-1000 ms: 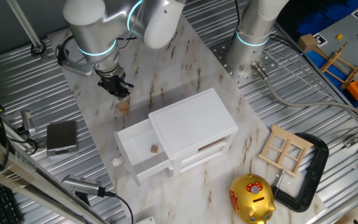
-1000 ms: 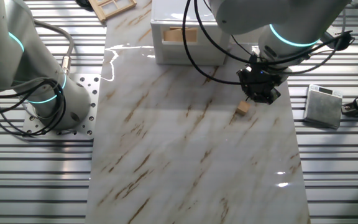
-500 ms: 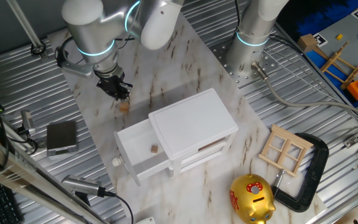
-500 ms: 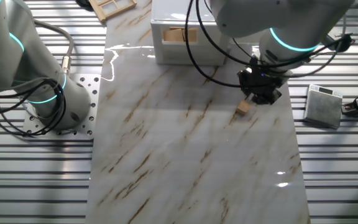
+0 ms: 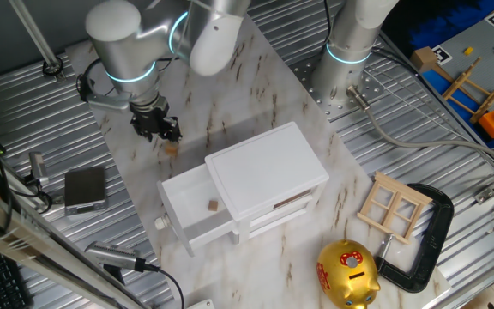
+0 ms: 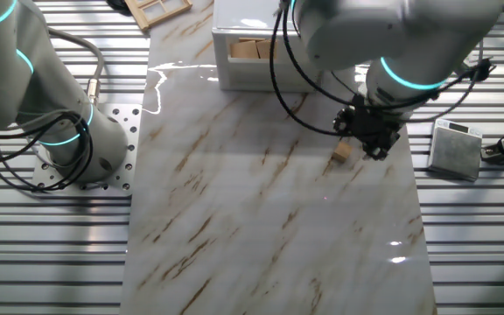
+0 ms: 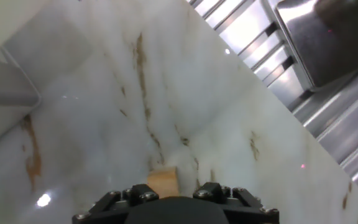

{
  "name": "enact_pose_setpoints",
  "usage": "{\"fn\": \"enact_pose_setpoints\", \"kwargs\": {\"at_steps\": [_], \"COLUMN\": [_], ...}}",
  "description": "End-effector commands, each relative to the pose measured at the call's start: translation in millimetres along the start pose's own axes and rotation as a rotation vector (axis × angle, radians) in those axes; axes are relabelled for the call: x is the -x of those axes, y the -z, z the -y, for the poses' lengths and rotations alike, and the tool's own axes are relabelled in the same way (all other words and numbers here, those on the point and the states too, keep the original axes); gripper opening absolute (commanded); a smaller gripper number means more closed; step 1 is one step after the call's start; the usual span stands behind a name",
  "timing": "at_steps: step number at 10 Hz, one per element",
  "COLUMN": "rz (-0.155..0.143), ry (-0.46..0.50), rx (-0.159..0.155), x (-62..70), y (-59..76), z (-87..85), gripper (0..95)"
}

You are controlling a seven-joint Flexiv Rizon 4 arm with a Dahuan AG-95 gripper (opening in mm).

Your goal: Put things in the drawer

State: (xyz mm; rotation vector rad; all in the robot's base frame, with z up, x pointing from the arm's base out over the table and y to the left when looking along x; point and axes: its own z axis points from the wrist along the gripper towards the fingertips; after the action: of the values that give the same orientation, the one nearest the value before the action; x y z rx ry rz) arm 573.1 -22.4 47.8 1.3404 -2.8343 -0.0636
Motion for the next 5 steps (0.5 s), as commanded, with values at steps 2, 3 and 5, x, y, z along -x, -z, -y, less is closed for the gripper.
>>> {"fn": "enact_pose_setpoints", "kwargs": {"at_steps": [2, 3, 5], "rz": [0.005, 0.005, 0.002], "ry": [0.038, 0.039, 0.023], "rx": [0.011, 0.011, 0.012], "x": [1.1, 1.1, 0.9], "y": [-6.0, -6.8, -12.3], "z": [1.8, 0.8, -6.4], "gripper": [57.0, 57.0, 57.0]}}
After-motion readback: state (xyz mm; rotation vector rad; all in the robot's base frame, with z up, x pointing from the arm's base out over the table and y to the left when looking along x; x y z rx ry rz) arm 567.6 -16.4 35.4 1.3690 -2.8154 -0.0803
